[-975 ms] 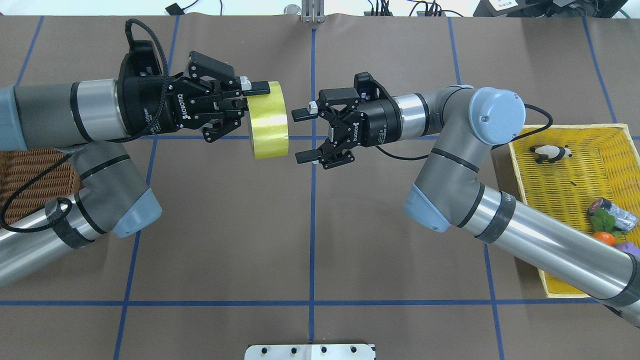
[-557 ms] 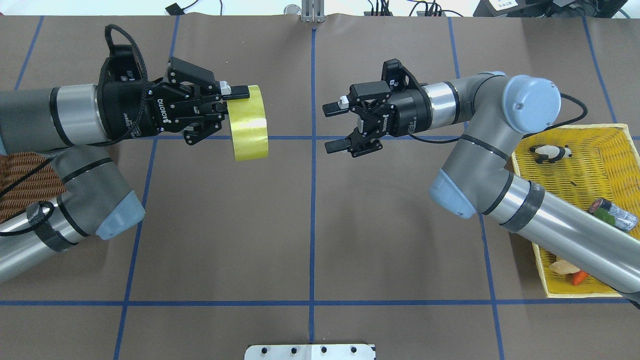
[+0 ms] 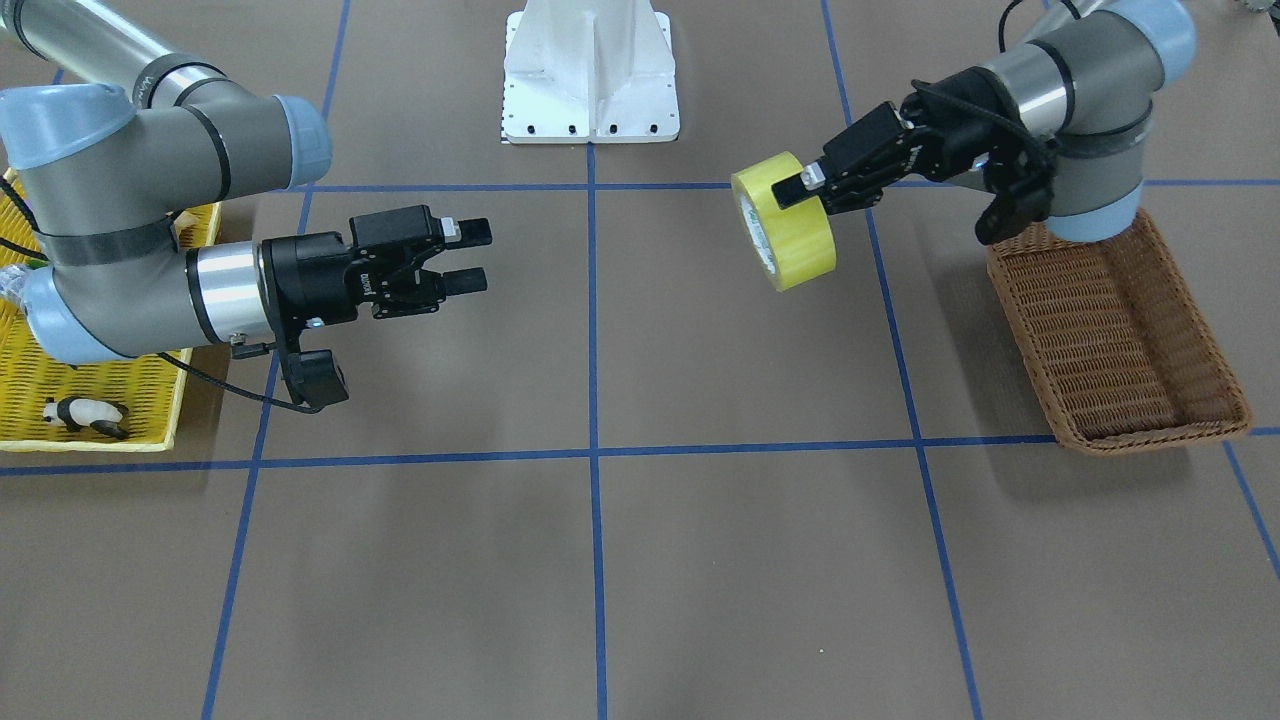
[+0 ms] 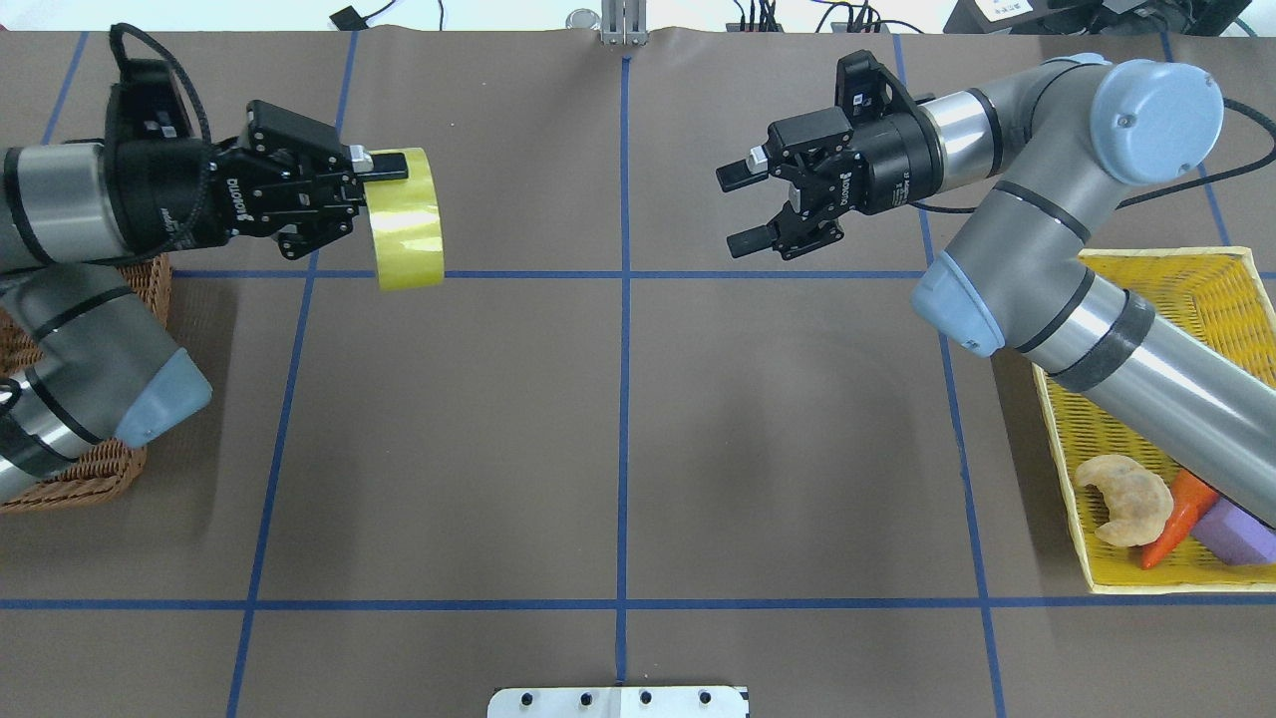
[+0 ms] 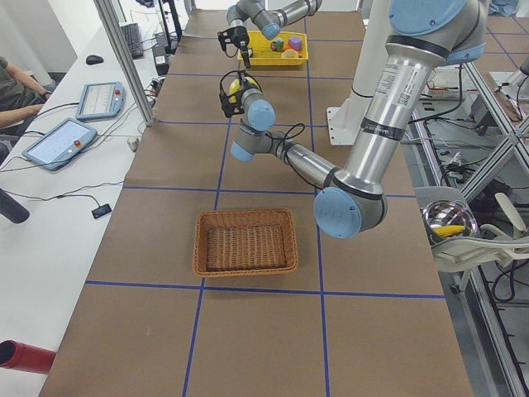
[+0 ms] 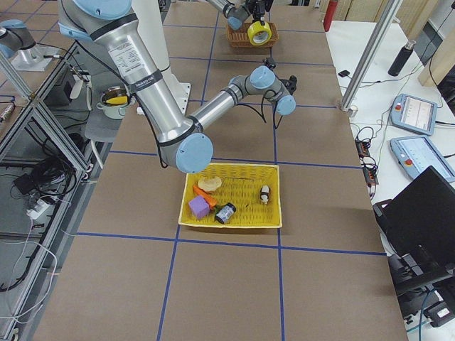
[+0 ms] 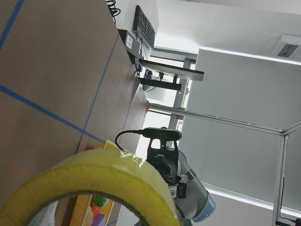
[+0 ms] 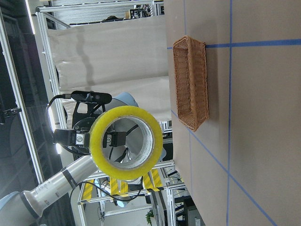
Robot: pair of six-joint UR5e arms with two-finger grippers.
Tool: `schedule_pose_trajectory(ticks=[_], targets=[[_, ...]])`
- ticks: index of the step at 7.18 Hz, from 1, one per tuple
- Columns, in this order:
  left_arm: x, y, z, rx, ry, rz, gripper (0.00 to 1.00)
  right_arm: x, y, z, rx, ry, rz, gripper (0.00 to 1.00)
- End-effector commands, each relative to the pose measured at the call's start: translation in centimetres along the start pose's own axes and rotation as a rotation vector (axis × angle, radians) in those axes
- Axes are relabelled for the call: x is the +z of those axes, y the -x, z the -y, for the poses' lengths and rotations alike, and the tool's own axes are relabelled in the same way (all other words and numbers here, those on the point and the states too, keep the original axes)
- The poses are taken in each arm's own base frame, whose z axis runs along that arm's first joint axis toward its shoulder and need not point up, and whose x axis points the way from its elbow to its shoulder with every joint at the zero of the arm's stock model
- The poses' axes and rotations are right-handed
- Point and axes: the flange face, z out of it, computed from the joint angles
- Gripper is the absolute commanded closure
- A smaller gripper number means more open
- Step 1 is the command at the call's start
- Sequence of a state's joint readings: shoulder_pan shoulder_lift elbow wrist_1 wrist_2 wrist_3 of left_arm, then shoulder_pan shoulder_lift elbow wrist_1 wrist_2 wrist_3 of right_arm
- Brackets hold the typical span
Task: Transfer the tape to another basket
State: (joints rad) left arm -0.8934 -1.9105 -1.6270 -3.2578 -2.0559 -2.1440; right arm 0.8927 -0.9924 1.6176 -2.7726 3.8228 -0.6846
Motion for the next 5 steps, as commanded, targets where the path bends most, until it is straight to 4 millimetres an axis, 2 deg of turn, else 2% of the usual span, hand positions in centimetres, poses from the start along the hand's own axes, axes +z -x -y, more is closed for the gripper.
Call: schedule_pose_trajectory(ticks=[1, 2, 3, 4, 5], targets=[[-5.4, 1.2, 3.4, 0.075, -0.052, 0.113, 1.0, -1.6, 0.6, -0.3, 0.234, -0.024, -0.048, 0.03], [-7.3, 1.7, 4.4, 0.078, -0.09, 0.127, 1.0, -3.1, 0.8, -0.4, 0.234, -0.002, -0.111, 0.02], [-10.2, 2.6, 5.9, 0.133, -0.141, 0.161, 1.0, -4.7, 0.5, -0.5, 0.241, 0.0, -0.155, 0.08], [-12.4, 5.0, 6.0, 0.21, -0.141, 0.227, 1.0, -7.4, 0.9, -0.6, 0.225, 0.017, -0.237, 0.11], [-13.6, 5.5, 6.4, 0.232, -0.162, 0.273, 1.0, -9.2, 1.0, -0.6, 0.224, 0.026, -0.293, 0.11]])
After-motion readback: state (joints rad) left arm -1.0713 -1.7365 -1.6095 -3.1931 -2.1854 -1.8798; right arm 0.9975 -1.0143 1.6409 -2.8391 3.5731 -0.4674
